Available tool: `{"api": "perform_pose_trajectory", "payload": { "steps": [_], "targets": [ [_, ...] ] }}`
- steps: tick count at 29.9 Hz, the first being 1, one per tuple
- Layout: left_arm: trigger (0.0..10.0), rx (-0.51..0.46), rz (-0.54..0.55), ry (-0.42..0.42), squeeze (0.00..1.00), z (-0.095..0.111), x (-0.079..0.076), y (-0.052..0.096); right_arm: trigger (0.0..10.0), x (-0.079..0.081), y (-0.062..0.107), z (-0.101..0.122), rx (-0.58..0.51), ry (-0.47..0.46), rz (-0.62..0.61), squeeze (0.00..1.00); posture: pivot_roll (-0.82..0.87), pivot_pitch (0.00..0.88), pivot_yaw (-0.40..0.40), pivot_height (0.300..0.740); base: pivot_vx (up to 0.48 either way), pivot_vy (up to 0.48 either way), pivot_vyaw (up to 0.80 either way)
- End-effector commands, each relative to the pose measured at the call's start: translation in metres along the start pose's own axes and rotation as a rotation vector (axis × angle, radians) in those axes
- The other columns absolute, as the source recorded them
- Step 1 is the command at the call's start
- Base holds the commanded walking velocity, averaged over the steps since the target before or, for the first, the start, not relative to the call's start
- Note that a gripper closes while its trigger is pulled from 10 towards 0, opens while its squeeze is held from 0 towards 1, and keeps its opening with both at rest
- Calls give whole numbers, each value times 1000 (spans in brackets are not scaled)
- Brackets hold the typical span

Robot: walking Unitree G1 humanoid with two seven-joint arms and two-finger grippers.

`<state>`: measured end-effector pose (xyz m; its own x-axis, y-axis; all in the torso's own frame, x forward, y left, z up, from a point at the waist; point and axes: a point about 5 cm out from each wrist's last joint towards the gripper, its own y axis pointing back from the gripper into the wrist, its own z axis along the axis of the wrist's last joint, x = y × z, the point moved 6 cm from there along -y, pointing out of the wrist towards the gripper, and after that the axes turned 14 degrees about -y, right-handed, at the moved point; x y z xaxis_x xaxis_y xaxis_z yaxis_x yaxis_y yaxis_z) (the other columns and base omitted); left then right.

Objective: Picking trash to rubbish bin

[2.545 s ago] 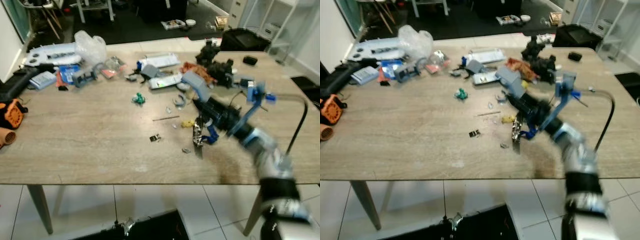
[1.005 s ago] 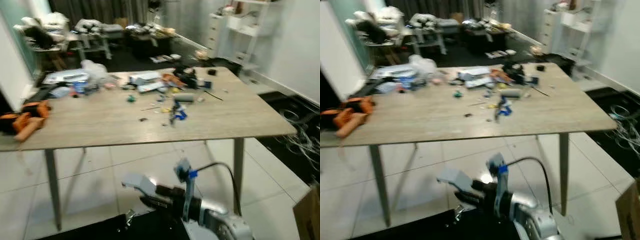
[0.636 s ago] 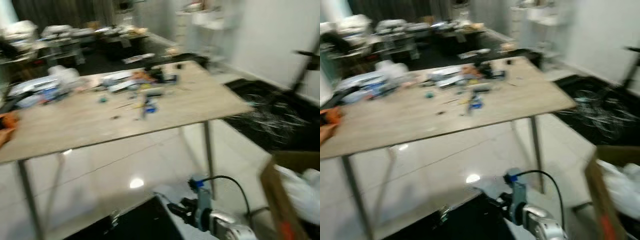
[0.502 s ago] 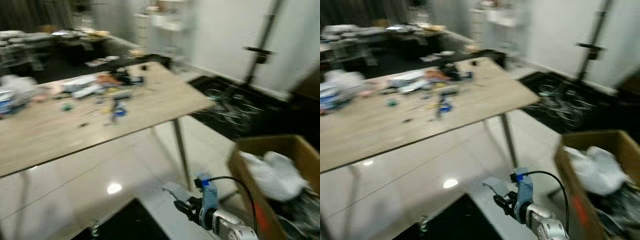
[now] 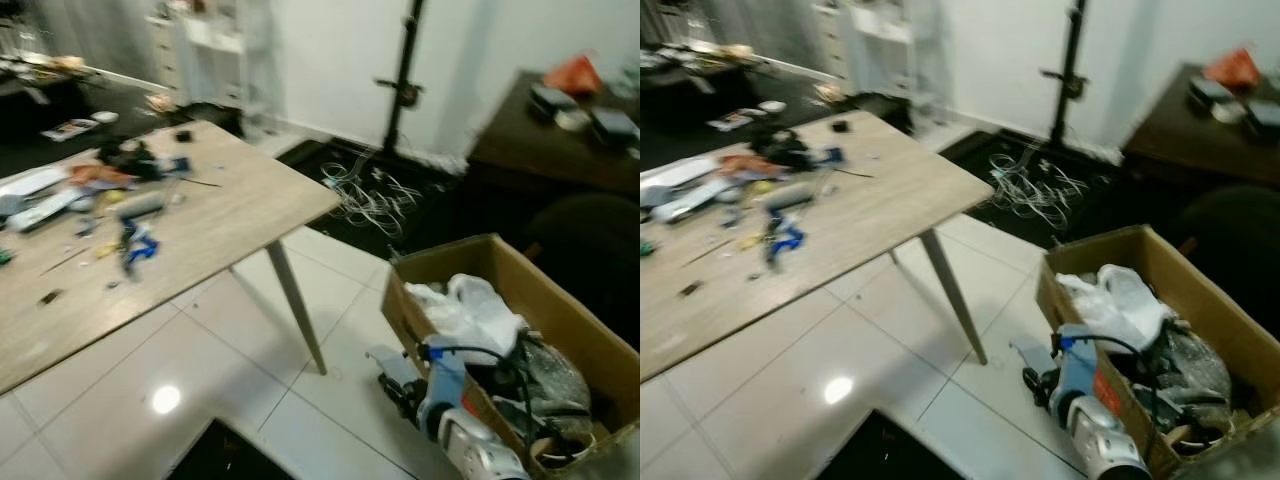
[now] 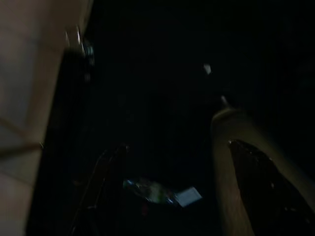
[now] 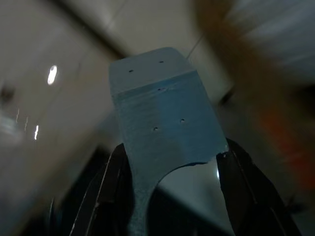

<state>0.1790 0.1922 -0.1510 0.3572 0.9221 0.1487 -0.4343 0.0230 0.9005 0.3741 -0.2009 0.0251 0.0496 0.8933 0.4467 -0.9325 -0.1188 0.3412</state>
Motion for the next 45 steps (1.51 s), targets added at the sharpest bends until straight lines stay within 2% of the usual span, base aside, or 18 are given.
{"api": "perform_pose_trajectory", "payload": {
  "steps": [1,3,4,5,7,16,29,34,45],
  "targets": [
    [10000,26,-19,-5,0,-10,-6,1,10000,6,-1,8,-43,-28,30,0,-240,115,73,740,0,0,-800],
    [10000,26,-20,-6,0,-10,-6,1,10000,10,-1,12,-60,-42,51,0,-240,115,73,740,0,0,-800],
    [10000,24,-25,-10,0,-8,-8,0,10000,29,-2,24,-119,-97,145,0,-248,111,74,740,0,0,-800],
    [10000,24,-25,-10,0,-8,-8,0,10000,29,-2,24,-119,-97,145,0,-248,111,74,740,0,0,-800],
    [10000,20,-30,-14,0,-6,-11,0,10000,46,0,38,-183,-141,215,0,-251,110,75,740,0,0,-800],
    [10000,14,-40,-41,0,-2,-13,-1,10000,63,6,65,-299,-220,306,0,-264,112,83,740,0,0,-800],
    [10000,8,-45,-44,0,1,-14,-1,10000,68,12,76,-346,-276,342,0,-268,113,89,740,0,0,-800],
    [10000,5,-48,-55,0,2,-14,-1,10000,65,13,78,-366,-265,324,0,-267,112,90,740,0,0,0],
    [10000,-7,-60,-60,0,6,-17,-2,10000,61,11,80,-364,-247,292,0,-272,111,90,740,330,0,0]
  ]
}}
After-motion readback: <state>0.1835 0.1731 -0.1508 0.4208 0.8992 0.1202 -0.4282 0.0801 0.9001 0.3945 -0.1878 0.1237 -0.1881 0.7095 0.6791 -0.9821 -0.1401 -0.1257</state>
